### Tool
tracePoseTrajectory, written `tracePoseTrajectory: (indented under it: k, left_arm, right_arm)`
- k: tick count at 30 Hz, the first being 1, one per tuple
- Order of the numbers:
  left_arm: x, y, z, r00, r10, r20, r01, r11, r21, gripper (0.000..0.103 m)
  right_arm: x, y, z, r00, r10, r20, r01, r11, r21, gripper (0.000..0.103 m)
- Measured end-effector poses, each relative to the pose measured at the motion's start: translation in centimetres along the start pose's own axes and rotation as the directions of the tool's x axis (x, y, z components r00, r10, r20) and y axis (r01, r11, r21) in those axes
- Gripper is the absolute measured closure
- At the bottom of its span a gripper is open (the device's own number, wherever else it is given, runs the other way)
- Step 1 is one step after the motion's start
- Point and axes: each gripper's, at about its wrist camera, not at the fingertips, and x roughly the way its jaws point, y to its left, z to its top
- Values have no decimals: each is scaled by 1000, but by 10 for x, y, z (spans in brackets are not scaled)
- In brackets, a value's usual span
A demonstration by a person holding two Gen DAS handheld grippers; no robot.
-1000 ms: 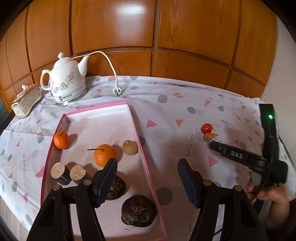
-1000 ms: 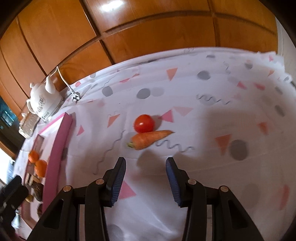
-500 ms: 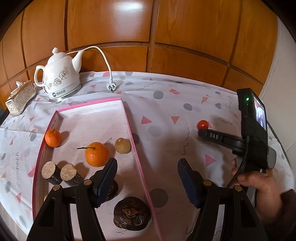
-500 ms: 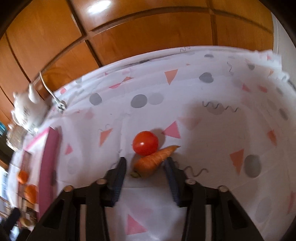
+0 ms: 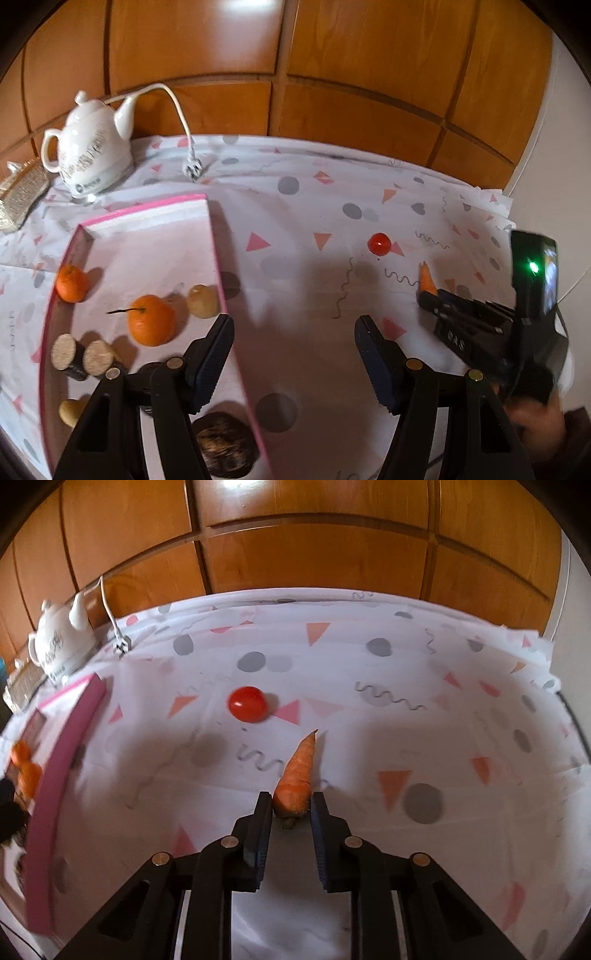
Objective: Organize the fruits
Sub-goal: 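Grasp the red tomato with the left gripper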
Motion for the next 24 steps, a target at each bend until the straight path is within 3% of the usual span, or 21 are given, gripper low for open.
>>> tracePoseTrajectory:
  k: [4, 11, 17, 24]
  left_arm:
    - [14, -15, 10, 999, -18, -26, 19, 1000, 16, 35]
    - [47, -50, 33, 998, -50, -32, 52, 995, 88, 36]
    - [86, -75, 49, 995, -77, -59, 83, 990, 114, 53]
    - [118, -83, 56, 993, -79, -88, 87, 992, 90, 56]
  right_arm:
    - [-4, -6, -8, 998, -52, 24, 53, 998, -38, 82]
    - [-5, -13, -12, 999, -27, 43, 28, 1000, -11, 82]
    - [-1, -18, -13, 999, -5, 37, 4, 1000, 23, 82]
    - [-1, -19, -14, 999, 9, 40, -11, 999, 40, 82]
